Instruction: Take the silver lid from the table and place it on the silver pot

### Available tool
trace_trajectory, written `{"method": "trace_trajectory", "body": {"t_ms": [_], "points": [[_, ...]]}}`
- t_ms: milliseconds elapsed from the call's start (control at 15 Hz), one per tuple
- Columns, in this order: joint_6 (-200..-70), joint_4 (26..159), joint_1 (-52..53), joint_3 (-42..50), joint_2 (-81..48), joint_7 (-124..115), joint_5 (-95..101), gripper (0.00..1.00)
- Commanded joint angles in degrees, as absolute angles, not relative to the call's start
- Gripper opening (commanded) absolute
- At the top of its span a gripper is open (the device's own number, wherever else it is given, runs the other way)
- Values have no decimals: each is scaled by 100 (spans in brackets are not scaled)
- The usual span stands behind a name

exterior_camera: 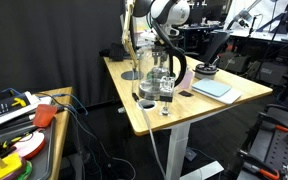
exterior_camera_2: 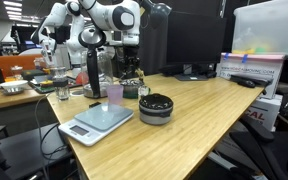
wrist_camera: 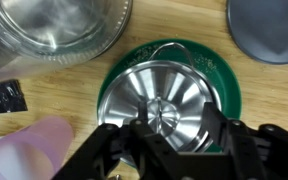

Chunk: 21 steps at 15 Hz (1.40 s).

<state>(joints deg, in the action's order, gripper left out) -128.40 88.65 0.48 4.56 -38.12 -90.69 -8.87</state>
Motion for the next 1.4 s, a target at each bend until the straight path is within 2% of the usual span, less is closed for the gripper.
{"method": "trace_trajectory", "body": {"t_ms": [0, 133, 733, 800, 1333], "points": [[-12976, 8932, 41, 417, -3586, -8868, -988, 91], [-13208, 9190, 69, 441, -3314, -8743, -925, 100], [-13970, 10693, 43, 853, -1664, -8857, -549, 100], [-13690, 10176, -6, 786, -2055, -8770, -629, 100], [-13803, 10602, -6, 812, -1709, -8796, -600, 100]]}}
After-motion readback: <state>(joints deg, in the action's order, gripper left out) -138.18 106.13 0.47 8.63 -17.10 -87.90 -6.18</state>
